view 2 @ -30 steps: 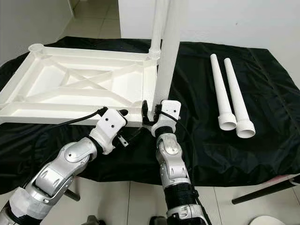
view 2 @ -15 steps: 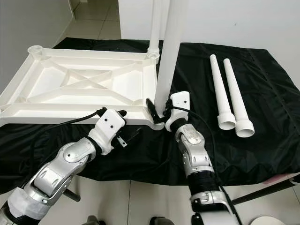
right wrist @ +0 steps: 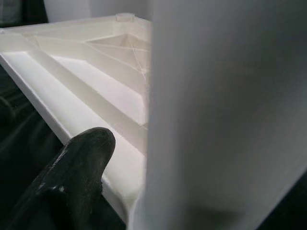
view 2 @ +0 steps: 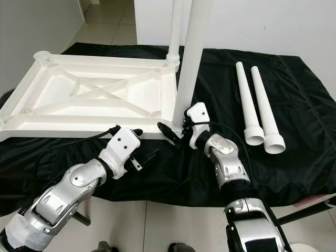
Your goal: Building children table
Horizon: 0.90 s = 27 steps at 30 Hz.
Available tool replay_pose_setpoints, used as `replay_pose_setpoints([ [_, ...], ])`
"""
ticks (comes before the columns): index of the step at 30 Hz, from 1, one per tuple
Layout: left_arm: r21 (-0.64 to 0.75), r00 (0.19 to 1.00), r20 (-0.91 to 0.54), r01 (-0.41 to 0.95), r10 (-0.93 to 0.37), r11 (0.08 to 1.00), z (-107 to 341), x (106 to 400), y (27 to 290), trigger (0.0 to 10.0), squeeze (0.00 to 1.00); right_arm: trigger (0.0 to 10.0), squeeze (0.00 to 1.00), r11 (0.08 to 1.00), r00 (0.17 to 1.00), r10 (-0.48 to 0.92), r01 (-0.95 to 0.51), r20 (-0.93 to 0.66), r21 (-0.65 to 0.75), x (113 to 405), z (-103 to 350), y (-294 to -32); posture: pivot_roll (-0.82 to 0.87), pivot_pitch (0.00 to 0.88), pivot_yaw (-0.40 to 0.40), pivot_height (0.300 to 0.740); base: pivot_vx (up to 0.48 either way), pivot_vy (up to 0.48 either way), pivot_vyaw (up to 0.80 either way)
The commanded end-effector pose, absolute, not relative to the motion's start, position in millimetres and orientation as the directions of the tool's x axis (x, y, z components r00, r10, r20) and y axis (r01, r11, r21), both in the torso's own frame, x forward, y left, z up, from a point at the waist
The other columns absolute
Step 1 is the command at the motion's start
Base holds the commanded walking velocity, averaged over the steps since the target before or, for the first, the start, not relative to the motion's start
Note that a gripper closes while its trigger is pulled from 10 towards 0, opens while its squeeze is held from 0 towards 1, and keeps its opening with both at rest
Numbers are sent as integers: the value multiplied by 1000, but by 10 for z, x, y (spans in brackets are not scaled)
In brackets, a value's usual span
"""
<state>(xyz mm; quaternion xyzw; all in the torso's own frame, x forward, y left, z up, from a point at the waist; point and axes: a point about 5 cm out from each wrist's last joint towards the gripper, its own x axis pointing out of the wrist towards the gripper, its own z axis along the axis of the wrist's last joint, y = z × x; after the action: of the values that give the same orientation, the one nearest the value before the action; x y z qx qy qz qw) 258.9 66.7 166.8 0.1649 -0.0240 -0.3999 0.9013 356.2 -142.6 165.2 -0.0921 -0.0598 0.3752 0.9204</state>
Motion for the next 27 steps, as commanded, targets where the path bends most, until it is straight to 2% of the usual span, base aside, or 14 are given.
replay_pose_setpoints([
  [1, 305, 542, -147, 821, -828, 483, 1650, 2517, 604, 10000, 0, 9569, 0, 700, 715, 699, -675, 30, -232, 3595, 1651, -1490, -23, 92, -4, 740, 0, 0, 0],
  [3, 305, 542, -147, 821, -827, 483, 1652, 2517, 604, 10000, 0, 9569, 0, 699, 714, 700, -676, 29, -233, 3604, 1653, -1500, -23, 92, -4, 740, 0, 0, 0],
  [4, 306, 544, -147, 819, -826, 485, 1655, 2518, 609, 10000, 0, 4275, 0, 693, 710, 704, -684, 10, -229, 3607, 1623, -1519, -20, 91, -6, 740, 0, 0, 0],
  [5, 306, 544, -147, 819, -826, 485, 1655, 2518, 609, 10000, 0, 4275, 0, 693, 710, 704, -684, 10, -229, 3607, 1623, -1519, -20, 91, -6, 740, 0, 0, 0],
  [6, 307, 547, -147, 817, -824, 488, 1656, 2519, 614, 10000, 0, 0, 0, 686, 706, 709, -690, -5, -231, 3608, 1593, -1540, -19, 91, -6, 740, 0, 0, 0],
  [20, 309, 547, -151, 817, -823, 486, 1658, 2512, 626, 10000, 0, 0, 0, 698, 711, 701, -698, -46, -161, 3585, 1405, -1606, -18, 86, -4, 740, 0, 0, 0],
  [21, 309, 545, -153, 819, -825, 484, 1655, 2509, 625, 10000, 0, 5255, 0, 708, 721, 691, -689, -47, -154, 3582, 1381, -1607, -18, 84, -4, 740, 0, 0, 0],
  [22, 309, 545, -153, 819, -825, 484, 1655, 2509, 625, 10000, 0, 5255, 0, 708, 721, 691, -689, -47, -154, 3582, 1381, -1607, -18, 84, -4, 740, 0, 0, 0],
  [23, 309, 543, -153, 820, -826, 482, 1653, 2504, 622, 10000, 0, 10000, 0, 719, 729, 683, -682, -48, -130, 3577, 1355, -1597, -18, 84, -4, 740, 0, 0, 0],
  [27, 308, 538, -156, 823, -828, 477, 1643, 2494, 613, 10000, 0, 10000, 0, 768, 774, 631, -633, -55, -98, 3571, 1283, -1559, -19, 79, -12, 740, 0, 0, 0],
])
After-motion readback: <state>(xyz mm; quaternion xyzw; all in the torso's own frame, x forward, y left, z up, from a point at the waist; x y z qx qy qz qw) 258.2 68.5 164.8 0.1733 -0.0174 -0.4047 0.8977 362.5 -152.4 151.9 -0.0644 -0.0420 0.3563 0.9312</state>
